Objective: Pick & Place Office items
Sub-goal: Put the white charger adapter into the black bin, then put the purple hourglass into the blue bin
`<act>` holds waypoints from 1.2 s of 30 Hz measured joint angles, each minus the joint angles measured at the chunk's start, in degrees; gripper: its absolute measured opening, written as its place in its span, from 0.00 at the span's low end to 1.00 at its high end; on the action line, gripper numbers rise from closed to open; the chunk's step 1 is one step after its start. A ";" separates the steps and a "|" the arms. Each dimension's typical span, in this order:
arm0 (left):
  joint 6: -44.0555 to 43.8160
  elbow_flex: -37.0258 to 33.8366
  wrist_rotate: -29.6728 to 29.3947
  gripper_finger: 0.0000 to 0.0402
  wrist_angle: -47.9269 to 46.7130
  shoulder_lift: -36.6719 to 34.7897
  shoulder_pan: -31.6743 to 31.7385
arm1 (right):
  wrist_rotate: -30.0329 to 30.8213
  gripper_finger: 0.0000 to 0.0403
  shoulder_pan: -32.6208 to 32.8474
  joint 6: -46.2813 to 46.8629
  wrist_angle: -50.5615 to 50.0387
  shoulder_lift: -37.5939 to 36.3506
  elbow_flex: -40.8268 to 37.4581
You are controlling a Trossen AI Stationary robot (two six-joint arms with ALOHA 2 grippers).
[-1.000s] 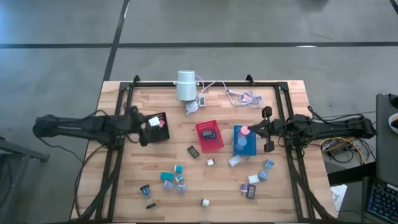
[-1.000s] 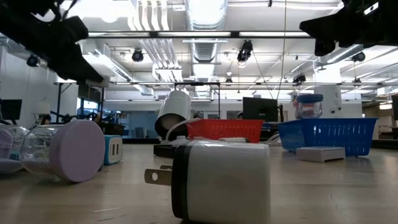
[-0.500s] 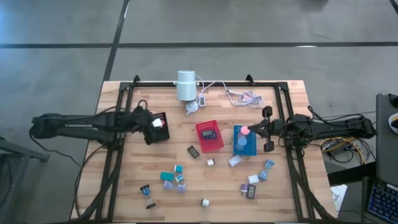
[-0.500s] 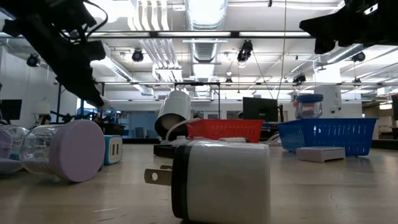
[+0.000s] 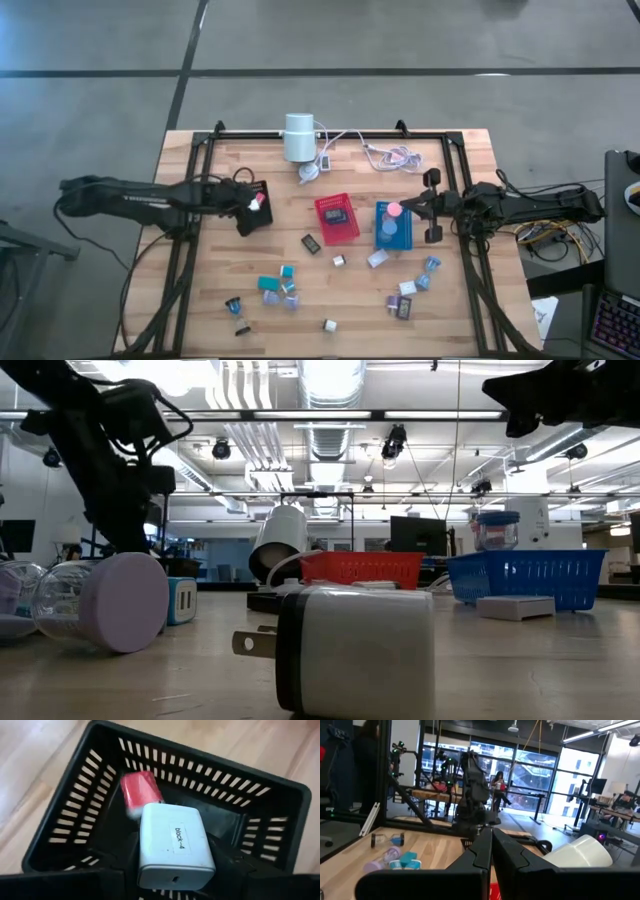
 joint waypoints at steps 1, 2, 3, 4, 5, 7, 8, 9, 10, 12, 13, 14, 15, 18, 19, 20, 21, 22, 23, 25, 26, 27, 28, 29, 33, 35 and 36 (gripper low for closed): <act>-0.09 0.00 0.01 0.41 -0.02 0.60 0.00 | 0.00 0.02 0.00 0.00 -0.02 0.00 0.00; -0.11 -0.02 -0.01 0.41 -0.07 1.14 0.00 | 0.00 0.02 0.00 0.00 -0.02 0.00 0.00; -0.11 -0.04 -0.01 0.41 -0.07 1.61 0.00 | -0.01 0.02 0.00 -0.02 -0.04 0.02 0.00; -0.11 -0.04 0.01 0.41 -0.02 1.86 0.00 | 0.00 0.02 0.00 -0.02 -0.04 0.02 0.00; -0.11 -0.04 0.00 0.41 0.01 2.05 0.00 | 0.00 0.02 0.00 0.00 -0.04 0.02 0.00; -0.11 -0.04 -0.01 0.41 0.01 2.32 0.00 | 0.00 0.02 0.00 0.13 -0.04 0.02 0.00; -0.11 -0.04 0.00 0.43 0.01 2.32 0.00 | -0.02 0.02 0.00 0.13 -0.04 0.02 0.00; -0.11 -0.04 -0.01 0.45 0.14 2.30 0.00 | -0.02 0.02 0.00 0.13 -0.04 0.02 0.00; -0.11 -0.04 -0.01 0.50 0.29 2.30 0.00 | -0.01 0.02 0.00 0.13 -0.04 0.02 0.00; -0.11 -0.04 -0.01 0.60 0.37 2.30 0.00 | -0.01 0.02 0.00 0.13 -0.04 0.02 0.00; -0.11 -0.04 0.01 0.64 0.45 2.27 0.00 | 0.00 0.02 0.00 0.13 -0.04 0.02 0.00; -0.11 -0.04 0.02 0.69 0.43 2.27 0.00 | 0.00 0.02 0.00 0.13 -0.04 0.02 0.00; -0.11 -0.04 0.09 0.73 0.43 2.24 0.00 | 0.00 0.02 0.00 0.13 -0.04 0.02 0.00; -0.07 0.59 1.14 0.81 0.10 1.88 0.00 | 0.00 0.02 0.00 0.11 -0.04 0.02 0.00; 0.11 1.13 1.36 0.82 0.06 1.51 0.00 | 0.00 0.02 0.00 0.12 -0.04 0.02 0.00; 0.60 1.82 1.37 0.83 -0.12 1.00 0.00 | -0.01 0.02 0.00 0.13 -0.04 0.02 0.00; 1.19 2.74 1.39 0.83 -0.41 0.38 -0.03 | -0.01 0.02 0.00 0.12 -0.06 0.02 0.00; 1.77 3.64 1.37 0.83 -0.75 -0.36 -0.04 | 0.00 0.02 0.00 0.11 -0.04 0.02 0.00; 2.56 4.58 1.40 0.83 -1.10 -1.24 -0.04 | 0.00 0.02 0.00 0.13 -0.05 0.02 0.00; 4.98 6.70 1.48 0.81 -1.09 -3.23 -0.04 | 0.00 0.02 0.00 0.11 -0.06 0.02 0.00; 6.68 7.80 1.52 0.81 -1.05 -4.27 -0.05 | -0.02 0.02 0.00 0.11 -0.07 0.02 0.00; 8.37 8.78 1.52 0.80 -0.90 -5.47 -0.07 | -0.02 0.02 0.00 0.11 -0.07 0.02 0.00; 9.73 9.42 1.50 0.79 -0.30 -6.64 -0.11 | -0.02 0.02 0.00 0.03 -0.09 0.02 0.00; 10.98 9.70 1.53 0.78 1.17 -8.02 -0.17 | -0.02 0.02 0.00 -0.04 -0.09 0.02 0.00; 17.58 8.34 1.52 0.72 14.76 -14.59 -0.17 | -0.01 0.02 -0.01 -0.06 -0.12 0.02 0.00; 22.62 5.92 1.55 0.68 23.48 -17.88 -0.15 | 0.00 0.02 0.00 -0.04 -0.11 0.02 0.00; 24.77 4.37 1.57 0.66 27.59 -19.37 -0.15 | -0.02 0.02 0.00 -0.03 -0.13 0.02 0.00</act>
